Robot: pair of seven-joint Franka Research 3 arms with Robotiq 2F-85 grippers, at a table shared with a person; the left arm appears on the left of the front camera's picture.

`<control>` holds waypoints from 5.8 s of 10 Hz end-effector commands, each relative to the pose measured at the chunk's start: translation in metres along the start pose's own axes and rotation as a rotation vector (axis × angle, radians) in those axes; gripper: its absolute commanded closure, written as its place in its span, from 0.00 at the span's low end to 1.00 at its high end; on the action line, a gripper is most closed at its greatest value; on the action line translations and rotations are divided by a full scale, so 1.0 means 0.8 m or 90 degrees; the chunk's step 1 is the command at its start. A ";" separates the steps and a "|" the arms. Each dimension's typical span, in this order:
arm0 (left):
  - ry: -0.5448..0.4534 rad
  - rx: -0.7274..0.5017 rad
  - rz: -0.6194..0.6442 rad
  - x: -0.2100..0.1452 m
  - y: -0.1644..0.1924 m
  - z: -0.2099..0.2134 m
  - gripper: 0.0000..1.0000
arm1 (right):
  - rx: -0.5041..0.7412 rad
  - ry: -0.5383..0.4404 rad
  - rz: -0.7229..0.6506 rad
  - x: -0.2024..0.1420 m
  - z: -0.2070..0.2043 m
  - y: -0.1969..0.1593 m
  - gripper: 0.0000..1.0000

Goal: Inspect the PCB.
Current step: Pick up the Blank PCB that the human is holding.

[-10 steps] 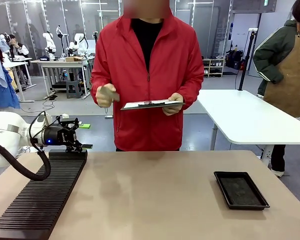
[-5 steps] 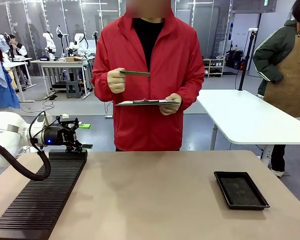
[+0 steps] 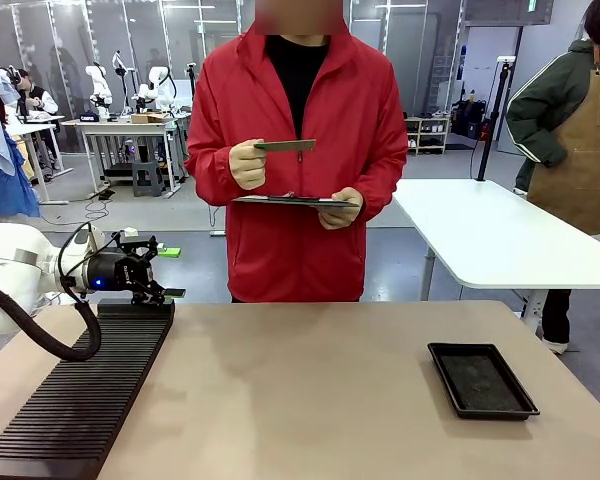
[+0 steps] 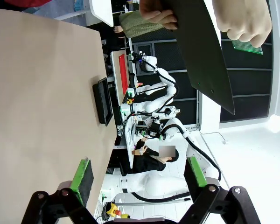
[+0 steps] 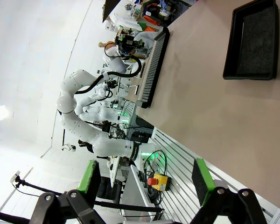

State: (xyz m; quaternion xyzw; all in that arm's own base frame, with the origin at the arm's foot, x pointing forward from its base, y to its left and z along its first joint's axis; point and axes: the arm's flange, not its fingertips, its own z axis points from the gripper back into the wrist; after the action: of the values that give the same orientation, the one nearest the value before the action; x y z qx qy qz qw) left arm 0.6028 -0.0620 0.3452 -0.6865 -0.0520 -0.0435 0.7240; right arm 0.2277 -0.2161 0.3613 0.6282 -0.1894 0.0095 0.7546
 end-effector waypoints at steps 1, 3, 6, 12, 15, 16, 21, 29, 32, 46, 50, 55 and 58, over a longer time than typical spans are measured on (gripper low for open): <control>0.001 0.001 0.000 0.000 0.000 0.000 0.00 | 0.006 -0.003 0.003 -0.001 0.000 0.001 0.00; 0.001 0.001 0.000 0.000 0.000 0.000 0.00 | 0.006 -0.003 0.003 -0.001 0.000 0.001 0.00; 0.001 0.001 0.000 0.000 0.000 0.000 0.00 | 0.006 -0.003 0.003 -0.001 0.000 0.001 0.00; 0.001 0.001 0.000 0.000 0.000 0.000 0.00 | 0.006 -0.003 0.003 -0.001 0.000 0.001 0.00; 0.029 0.008 0.010 -0.041 -0.037 0.075 0.00 | 0.006 -0.003 0.003 -0.001 0.000 0.001 0.00; 0.037 0.015 0.025 -0.078 -0.051 0.120 0.00 | 0.006 -0.003 0.003 -0.001 0.000 0.001 0.00; -0.033 -0.005 0.010 -0.257 -0.094 0.253 0.00 | 0.006 -0.003 0.003 -0.001 0.000 0.001 0.00; -0.089 -0.017 -0.030 -0.352 -0.082 0.290 0.00 | 0.006 -0.003 0.003 -0.001 0.000 0.001 0.00; -0.089 -0.017 -0.030 -0.352 -0.082 0.290 0.00 | 0.006 -0.003 0.003 -0.001 0.000 0.001 0.00; -0.089 -0.017 -0.030 -0.352 -0.082 0.290 0.00 | 0.006 -0.003 0.003 -0.001 0.000 0.001 0.00; -0.089 -0.017 -0.030 -0.352 -0.082 0.290 0.00 | 0.006 -0.003 0.003 -0.001 0.000 0.001 0.00; -0.089 -0.017 -0.030 -0.352 -0.082 0.290 0.00 | 0.006 -0.003 0.003 -0.001 0.000 0.001 0.00; -0.089 -0.017 -0.030 -0.352 -0.082 0.290 0.00 | 0.032 0.033 0.006 0.005 -0.009 0.013 0.00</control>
State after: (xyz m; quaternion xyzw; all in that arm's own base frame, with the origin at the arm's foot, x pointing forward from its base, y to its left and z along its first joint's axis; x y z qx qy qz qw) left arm 0.3125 0.1622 0.3840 -0.6969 -0.1166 -0.0144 0.7075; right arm 0.2287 -0.2126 0.3628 0.6344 -0.1838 0.0156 0.7506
